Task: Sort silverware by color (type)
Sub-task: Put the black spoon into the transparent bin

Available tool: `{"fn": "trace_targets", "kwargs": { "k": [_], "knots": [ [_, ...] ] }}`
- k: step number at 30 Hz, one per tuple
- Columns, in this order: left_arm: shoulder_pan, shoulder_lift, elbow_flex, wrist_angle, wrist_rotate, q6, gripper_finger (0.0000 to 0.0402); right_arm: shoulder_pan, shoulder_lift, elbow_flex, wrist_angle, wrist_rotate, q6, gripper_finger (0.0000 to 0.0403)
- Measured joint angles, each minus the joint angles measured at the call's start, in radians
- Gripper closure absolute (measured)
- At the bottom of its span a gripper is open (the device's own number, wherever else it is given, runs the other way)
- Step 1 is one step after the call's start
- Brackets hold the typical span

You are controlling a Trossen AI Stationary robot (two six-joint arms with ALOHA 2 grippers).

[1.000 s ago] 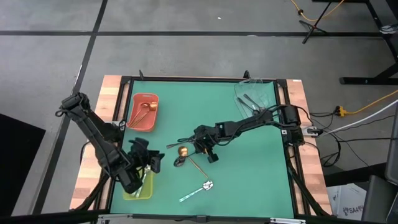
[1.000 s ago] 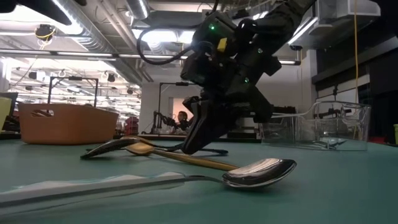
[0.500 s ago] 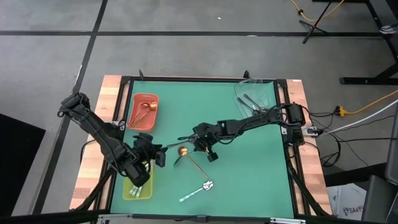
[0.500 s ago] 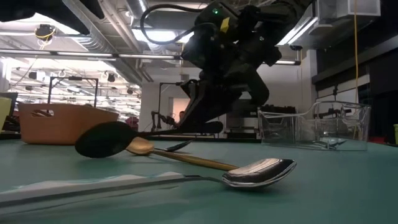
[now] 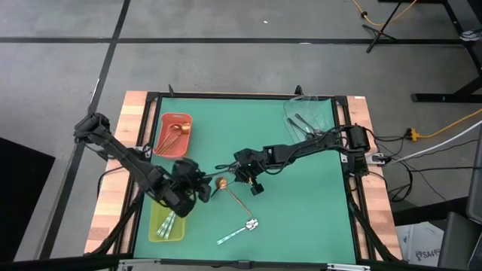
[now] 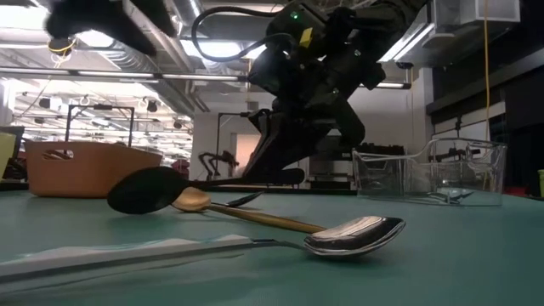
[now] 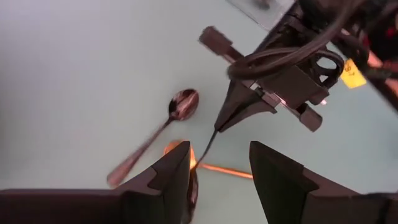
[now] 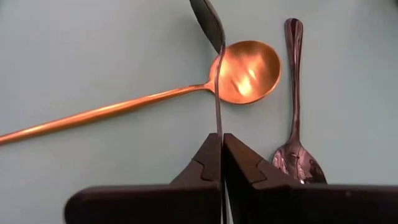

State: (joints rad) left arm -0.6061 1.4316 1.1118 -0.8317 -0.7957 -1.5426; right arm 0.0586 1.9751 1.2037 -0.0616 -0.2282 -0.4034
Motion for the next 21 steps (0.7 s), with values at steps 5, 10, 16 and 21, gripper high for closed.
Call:
{"fn": "trace_targets", "kwargs": {
  "k": [5,10,16,21],
  "knots": [
    [0.079,0.076,0.000,0.122,0.083,0.283,0.0241,0.000,0.000,0.001,0.000,0.000,0.000,0.0403],
    [0.133,0.165,0.000,0.174,0.216,0.405,0.0241,0.000,0.000,0.001,0.000,0.000,0.000,0.0403],
    [0.169,0.247,0.000,0.187,0.300,0.452,0.0241,0.000,0.000,0.001,-0.002,0.000,0.000,0.0403],
    [0.184,0.274,0.000,0.194,0.329,0.478,0.0241,0.000,0.000,0.001,-0.001,0.000,0.001,0.0403]
  ]
}}
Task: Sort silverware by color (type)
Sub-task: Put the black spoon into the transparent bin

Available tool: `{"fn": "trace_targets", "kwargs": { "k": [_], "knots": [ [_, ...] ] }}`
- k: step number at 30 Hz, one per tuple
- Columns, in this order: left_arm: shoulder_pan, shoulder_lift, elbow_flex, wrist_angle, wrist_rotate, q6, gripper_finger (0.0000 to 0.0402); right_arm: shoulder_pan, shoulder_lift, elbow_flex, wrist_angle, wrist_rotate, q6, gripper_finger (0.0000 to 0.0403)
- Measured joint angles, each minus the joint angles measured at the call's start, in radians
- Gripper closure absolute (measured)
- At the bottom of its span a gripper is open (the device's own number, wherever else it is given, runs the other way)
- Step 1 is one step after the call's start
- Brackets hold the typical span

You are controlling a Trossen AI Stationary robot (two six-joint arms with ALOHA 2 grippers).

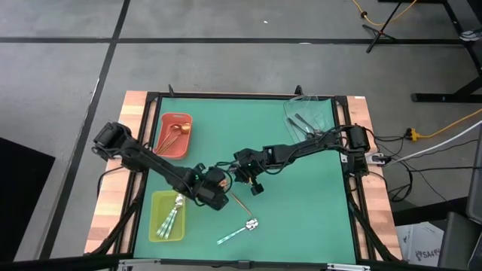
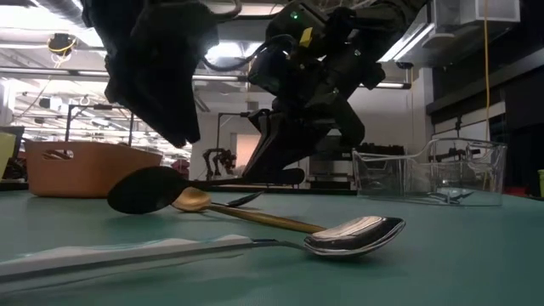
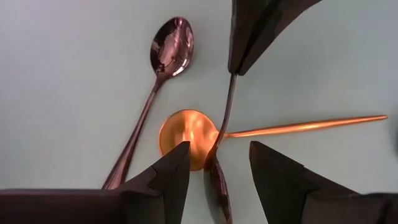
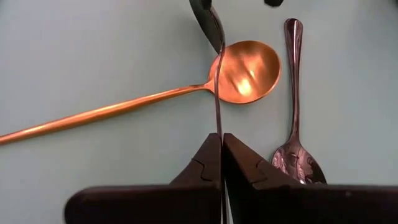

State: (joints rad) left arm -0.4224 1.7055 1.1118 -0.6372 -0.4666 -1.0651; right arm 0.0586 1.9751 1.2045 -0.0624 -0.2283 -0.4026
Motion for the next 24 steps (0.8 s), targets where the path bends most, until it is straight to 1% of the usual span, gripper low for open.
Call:
{"fn": "trace_targets", "kwargs": {
  "k": [4,16,21,24],
  "knots": [
    [0.003,0.015,0.000,0.000,0.020,0.003,0.0241,0.000,0.000,0.000,0.000,0.000,0.000,0.0403],
    [0.003,0.104,0.000,0.006,0.040,0.002,0.0241,0.000,0.000,0.000,0.000,0.000,0.000,0.0403],
    [0.003,0.122,0.000,0.007,0.039,0.003,0.0241,0.000,0.000,0.000,0.001,0.000,0.000,0.0403],
    [0.003,0.122,0.000,0.006,0.039,0.002,0.0250,0.000,0.000,0.000,0.001,0.000,0.000,0.0403]
  ]
}}
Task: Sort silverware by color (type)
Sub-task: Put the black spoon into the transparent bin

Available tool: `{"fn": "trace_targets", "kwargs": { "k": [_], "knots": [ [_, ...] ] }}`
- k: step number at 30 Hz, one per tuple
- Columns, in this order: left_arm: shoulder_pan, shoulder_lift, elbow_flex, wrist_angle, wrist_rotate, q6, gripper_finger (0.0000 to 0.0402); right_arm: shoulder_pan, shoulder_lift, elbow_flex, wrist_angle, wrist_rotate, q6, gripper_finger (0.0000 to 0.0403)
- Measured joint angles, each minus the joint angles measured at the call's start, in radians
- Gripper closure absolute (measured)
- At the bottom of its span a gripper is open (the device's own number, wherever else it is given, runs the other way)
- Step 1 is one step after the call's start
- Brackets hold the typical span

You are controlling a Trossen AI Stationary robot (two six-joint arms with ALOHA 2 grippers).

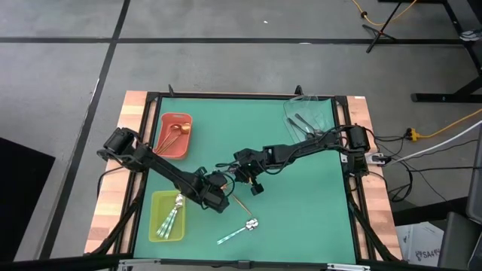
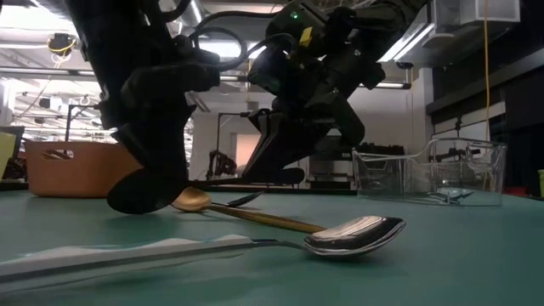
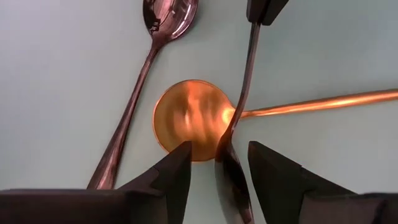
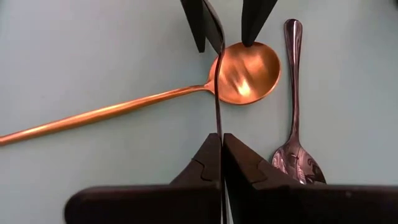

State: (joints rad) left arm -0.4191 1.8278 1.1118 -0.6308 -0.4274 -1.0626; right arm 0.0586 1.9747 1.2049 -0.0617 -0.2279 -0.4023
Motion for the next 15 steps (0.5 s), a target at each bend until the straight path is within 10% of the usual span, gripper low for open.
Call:
{"fn": "trace_targets", "kwargs": {
  "k": [15],
  "knots": [
    [0.000,0.000,0.000,-0.007,0.005,0.001,0.0389,0.001,0.000,0.000,0.001,-0.001,0.001,0.0403]
  ]
}}
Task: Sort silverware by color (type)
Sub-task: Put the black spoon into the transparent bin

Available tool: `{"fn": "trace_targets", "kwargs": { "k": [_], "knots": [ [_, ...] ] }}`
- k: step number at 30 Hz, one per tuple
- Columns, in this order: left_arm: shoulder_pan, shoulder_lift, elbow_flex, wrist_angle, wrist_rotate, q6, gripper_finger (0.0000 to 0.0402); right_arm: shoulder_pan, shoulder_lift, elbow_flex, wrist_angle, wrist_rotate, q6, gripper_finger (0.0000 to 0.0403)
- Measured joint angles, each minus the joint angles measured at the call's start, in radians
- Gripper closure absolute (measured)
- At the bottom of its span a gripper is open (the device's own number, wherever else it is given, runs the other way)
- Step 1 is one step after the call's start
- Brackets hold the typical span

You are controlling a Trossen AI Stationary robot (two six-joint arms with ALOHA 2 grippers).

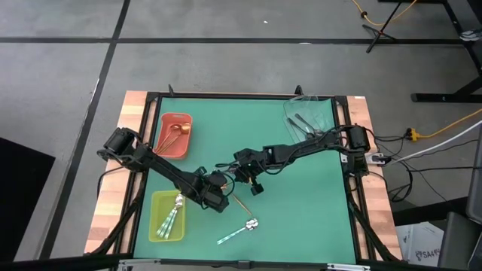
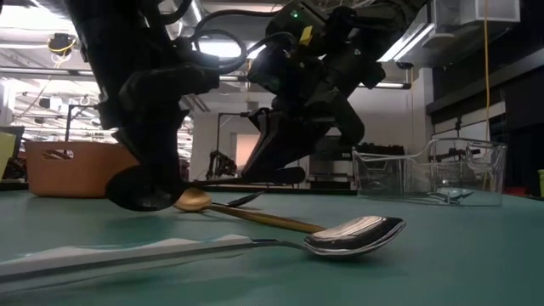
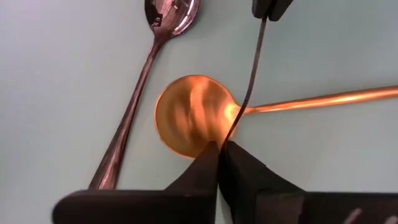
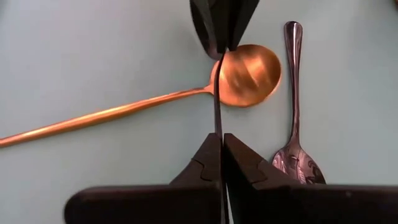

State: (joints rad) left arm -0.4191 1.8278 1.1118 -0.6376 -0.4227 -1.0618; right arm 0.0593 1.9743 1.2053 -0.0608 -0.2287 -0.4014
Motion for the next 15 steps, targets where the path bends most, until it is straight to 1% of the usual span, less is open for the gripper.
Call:
{"fn": "trace_targets", "kwargs": {
  "k": [10,12,15],
  "knots": [
    [0.000,0.000,0.000,0.002,0.000,-0.001,0.0396,0.000,-0.001,0.001,0.001,0.000,0.003,0.0399],
    [0.000,0.000,0.000,0.003,0.000,-0.002,0.0397,0.000,-0.001,0.001,0.001,0.000,0.009,0.0388],
    [0.000,0.000,0.000,0.008,-0.004,-0.007,0.0397,0.000,-0.001,0.001,-0.003,0.012,0.014,0.0360]
  ]
}}
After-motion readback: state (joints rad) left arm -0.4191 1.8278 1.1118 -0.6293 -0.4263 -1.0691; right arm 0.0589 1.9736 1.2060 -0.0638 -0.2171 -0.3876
